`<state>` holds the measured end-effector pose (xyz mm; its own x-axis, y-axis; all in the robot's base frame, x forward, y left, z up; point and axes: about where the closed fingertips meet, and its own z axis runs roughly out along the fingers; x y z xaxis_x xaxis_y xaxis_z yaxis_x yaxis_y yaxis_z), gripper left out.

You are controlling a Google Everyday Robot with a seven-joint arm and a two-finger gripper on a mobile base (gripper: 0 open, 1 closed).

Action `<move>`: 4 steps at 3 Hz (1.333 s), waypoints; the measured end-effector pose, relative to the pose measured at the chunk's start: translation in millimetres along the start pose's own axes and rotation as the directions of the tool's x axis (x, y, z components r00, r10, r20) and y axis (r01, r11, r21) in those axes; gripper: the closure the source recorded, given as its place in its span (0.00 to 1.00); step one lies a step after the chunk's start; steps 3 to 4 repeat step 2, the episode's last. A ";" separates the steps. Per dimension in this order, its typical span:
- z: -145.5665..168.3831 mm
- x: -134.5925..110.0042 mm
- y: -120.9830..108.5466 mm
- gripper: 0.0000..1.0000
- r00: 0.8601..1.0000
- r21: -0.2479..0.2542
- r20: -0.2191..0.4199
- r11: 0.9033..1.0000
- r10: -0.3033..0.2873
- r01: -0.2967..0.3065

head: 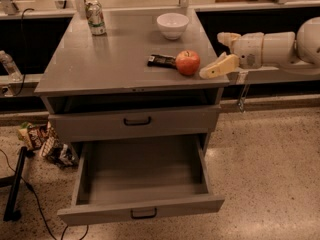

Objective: Pick apple from middle drawer and place on counter

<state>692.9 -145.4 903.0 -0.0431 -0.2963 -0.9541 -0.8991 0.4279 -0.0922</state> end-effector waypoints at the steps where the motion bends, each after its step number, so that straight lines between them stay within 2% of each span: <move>1: -40.6 -8.7 16.0 0.00 0.998 0.101 0.015 0.993 -0.056 0.054; 4: -45.3 -6.3 18.2 0.00 0.998 0.111 0.013 0.992 -0.057 0.055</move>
Offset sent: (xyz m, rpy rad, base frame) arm -0.0317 -0.0252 0.0184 -0.0123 -0.0843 -0.0784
